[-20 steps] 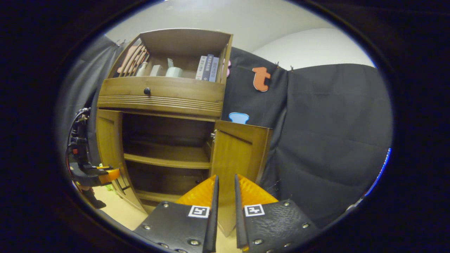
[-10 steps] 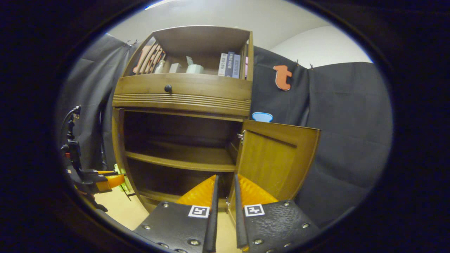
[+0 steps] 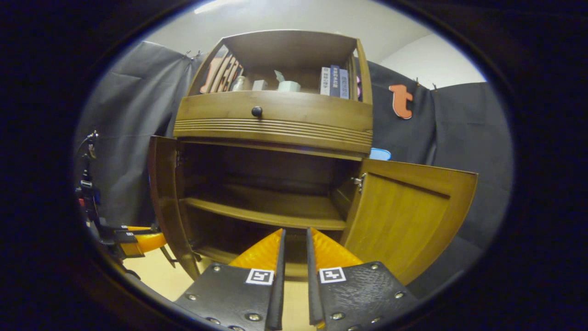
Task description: Open the right door of the double-door shoe cabinet with the right hand, and open the left door with the left hand.
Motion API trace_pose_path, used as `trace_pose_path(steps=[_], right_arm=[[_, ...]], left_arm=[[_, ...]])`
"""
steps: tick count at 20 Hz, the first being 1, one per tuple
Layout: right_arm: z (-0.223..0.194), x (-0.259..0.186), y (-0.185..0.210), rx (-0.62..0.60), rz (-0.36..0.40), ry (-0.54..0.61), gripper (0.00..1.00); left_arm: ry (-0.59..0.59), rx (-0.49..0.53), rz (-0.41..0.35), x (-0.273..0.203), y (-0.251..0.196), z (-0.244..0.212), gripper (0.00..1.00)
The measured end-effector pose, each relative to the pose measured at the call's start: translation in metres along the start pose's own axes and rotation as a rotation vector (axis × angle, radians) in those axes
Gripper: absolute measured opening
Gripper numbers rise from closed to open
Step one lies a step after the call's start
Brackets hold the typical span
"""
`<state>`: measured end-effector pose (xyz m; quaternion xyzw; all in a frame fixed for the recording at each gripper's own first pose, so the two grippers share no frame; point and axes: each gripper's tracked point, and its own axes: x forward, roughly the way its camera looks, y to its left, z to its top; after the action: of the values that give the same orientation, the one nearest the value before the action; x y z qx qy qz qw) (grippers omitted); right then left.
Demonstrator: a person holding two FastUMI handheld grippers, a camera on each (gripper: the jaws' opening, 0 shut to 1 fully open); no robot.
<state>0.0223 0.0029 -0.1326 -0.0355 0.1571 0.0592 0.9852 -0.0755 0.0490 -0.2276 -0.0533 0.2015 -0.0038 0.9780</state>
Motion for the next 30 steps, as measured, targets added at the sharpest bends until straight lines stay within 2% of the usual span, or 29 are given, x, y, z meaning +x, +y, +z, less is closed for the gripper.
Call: trace_pose_path(steps=[3,5,8,13,19,23,25,26,27,28,30], right_arm=[[-0.001,0.004,0.014,0.001,0.035,0.004,0.22],[-0.003,0.005,0.021,0.0,0.051,0.006,0.22],[-0.004,0.007,0.029,0.009,0.074,0.009,0.22],[-0.002,0.01,0.042,0.008,0.108,0.007,0.22],[-0.001,0.014,0.056,0.009,0.144,0.007,0.22],[0.0,0.017,0.067,0.006,0.166,0.011,0.22],[-0.001,0.018,0.072,0.004,0.178,0.012,0.22],[0.0,0.019,0.074,0.001,0.182,0.012,0.22],[-0.001,0.019,0.076,-0.001,0.185,0.013,0.22],[-0.002,0.02,0.078,-0.001,0.188,0.015,0.22],[-0.003,0.021,0.08,0.0,0.192,0.018,0.22]], left_arm=[[-0.001,0.0,0.024,-0.011,0.011,0.0,0.34],[-0.006,-0.023,0.042,-0.018,0.02,0.003,0.36],[-0.009,-0.056,0.067,-0.027,0.031,0.003,0.34],[-0.018,-0.016,0.123,-0.04,0.05,0.004,0.36],[-0.03,-0.02,0.175,-0.055,0.072,0.009,0.32],[-0.04,0.002,0.217,-0.062,0.089,0.016,0.22],[-0.045,0.008,0.248,-0.067,0.1,0.019,0.21],[-0.047,0.011,0.267,-0.069,0.107,0.021,0.3],[-0.049,0.014,0.287,-0.072,0.113,0.023,0.21],[-0.052,0.017,0.301,-0.074,0.119,0.024,0.29],[-0.057,0.017,0.319,-0.076,0.124,0.028,0.29]])
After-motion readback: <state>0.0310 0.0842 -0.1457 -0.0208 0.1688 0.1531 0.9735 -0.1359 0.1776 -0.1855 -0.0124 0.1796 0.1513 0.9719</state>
